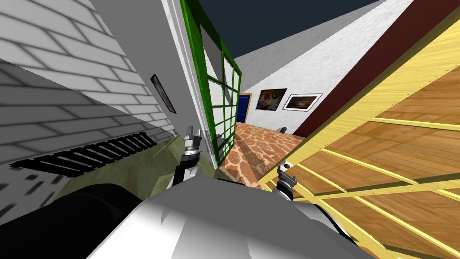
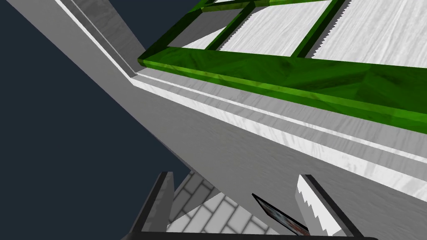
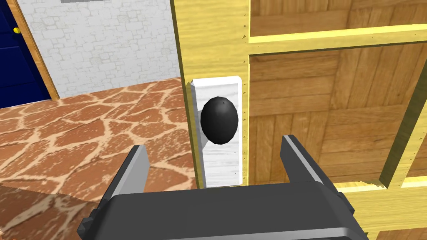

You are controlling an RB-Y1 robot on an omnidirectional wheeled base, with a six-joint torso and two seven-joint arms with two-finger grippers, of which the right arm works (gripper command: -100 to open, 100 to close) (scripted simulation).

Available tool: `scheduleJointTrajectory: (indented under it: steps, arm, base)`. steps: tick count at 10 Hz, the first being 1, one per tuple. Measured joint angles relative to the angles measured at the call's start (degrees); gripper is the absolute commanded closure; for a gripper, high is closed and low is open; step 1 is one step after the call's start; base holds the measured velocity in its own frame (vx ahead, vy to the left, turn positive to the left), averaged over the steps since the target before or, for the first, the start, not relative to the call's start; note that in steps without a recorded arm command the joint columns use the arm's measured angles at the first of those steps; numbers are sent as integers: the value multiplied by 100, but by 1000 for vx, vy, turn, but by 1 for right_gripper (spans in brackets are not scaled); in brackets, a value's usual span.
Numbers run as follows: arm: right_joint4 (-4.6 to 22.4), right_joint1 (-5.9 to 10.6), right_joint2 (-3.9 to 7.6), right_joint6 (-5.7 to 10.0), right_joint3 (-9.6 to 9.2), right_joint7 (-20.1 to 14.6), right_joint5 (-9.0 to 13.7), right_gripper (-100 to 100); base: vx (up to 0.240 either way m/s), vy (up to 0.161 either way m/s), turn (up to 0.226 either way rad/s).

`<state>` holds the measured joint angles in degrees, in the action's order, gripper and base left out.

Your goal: Push the door open

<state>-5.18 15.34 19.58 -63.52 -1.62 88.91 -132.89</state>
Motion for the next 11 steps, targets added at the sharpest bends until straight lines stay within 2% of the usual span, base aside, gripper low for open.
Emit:
scheduleJointTrajectory:
  steps: [1,2,5,6,11]
  arm:
    - [297,175,-58,-123,-1,-35,-11,-100]
    - [234,151,-78,-147,18,-4,3,-100]
    - [71,115,-235,-146,120,288,71,-100]
    - [58,111,-245,-150,124,319,74,100]
    - [76,109,-234,-136,119,289,70,100]
  base:
    - [76,-160,23]
    - [106,-127,26]
    - [108,-131,30]
    - [-15,20,-13]
    - [-10,10,-1]
